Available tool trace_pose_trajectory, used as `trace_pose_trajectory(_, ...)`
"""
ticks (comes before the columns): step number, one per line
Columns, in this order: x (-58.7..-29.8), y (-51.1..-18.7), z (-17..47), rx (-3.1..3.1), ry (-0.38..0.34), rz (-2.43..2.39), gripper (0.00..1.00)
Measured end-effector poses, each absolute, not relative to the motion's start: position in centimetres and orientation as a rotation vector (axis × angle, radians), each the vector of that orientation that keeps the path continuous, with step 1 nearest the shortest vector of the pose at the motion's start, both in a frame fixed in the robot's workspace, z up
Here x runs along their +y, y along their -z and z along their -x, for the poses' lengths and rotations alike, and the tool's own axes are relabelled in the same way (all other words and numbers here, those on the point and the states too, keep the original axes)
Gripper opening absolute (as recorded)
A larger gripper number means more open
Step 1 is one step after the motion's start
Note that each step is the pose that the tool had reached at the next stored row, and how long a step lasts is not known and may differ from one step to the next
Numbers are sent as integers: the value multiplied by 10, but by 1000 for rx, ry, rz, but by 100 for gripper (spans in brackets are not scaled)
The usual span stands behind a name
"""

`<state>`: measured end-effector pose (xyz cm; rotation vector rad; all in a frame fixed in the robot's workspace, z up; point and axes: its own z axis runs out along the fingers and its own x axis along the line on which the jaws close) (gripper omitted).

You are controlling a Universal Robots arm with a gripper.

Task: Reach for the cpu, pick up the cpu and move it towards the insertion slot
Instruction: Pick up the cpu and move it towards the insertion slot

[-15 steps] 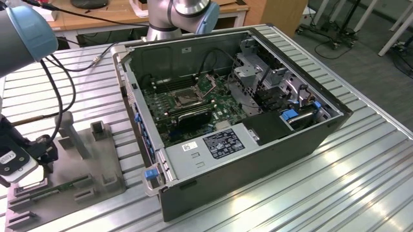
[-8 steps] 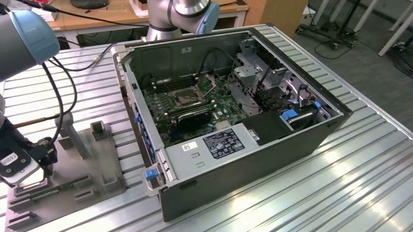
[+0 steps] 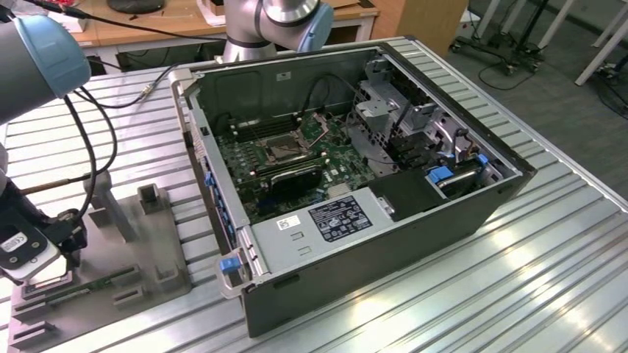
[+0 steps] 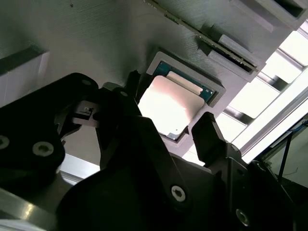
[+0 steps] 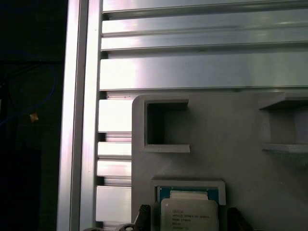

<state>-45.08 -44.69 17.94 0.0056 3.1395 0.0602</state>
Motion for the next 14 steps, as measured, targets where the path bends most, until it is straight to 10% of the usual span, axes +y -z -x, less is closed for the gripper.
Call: trace_pose_trajectory(14, -447, -179, 451, 3140, -60, -5, 55)
